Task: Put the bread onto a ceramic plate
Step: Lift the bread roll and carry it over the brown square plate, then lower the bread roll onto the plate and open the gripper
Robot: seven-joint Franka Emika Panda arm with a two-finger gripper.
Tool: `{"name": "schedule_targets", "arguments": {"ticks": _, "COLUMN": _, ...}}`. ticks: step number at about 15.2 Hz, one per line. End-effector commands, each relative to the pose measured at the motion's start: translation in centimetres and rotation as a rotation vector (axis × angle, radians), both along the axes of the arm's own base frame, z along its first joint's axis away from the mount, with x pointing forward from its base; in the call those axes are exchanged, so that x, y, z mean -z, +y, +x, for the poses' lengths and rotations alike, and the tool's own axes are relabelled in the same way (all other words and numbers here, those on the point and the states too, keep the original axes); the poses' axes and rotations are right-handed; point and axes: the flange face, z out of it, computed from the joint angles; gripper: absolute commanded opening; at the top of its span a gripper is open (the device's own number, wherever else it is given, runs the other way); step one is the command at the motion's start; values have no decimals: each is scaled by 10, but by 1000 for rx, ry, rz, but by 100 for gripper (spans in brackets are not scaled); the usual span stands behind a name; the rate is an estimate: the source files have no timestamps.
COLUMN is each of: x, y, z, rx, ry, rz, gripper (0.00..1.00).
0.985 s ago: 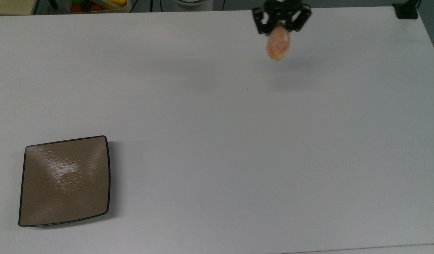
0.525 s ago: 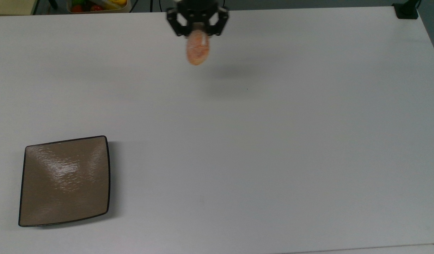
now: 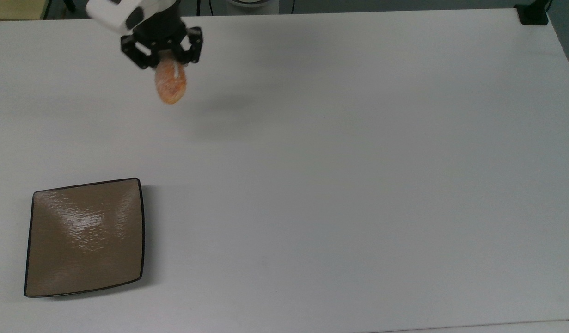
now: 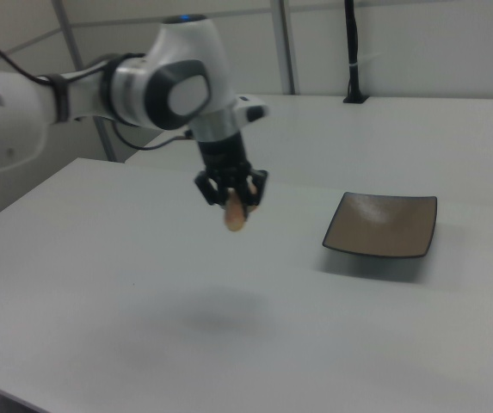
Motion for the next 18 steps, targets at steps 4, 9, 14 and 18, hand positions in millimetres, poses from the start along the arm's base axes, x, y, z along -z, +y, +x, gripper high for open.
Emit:
{"name": "schedule_targets", "arguments": {"ticks": 4, "x": 24, "y": -76, "z": 76, "rx": -48, "ry": -207, "rz": -35, "gripper": 18}}
{"name": "schedule_targets", "arguments": {"ticks": 9, "x": 60, "y": -95, "z": 118, "rx": -31, "ry": -400, "rz": -62, "gripper": 18}}
{"name": "schedule_targets", "arguments": {"ticks": 14, "x": 109, "y": -90, "z": 140, "rx": -36, "ry": -476, "rz": -64, "gripper": 23}}
{"name": "schedule_targets", "arguments": {"ticks": 18, "x": 137, "y": -90, "z": 156, "rx": -13, "ry": -523, "rz": -59, "gripper": 23}}
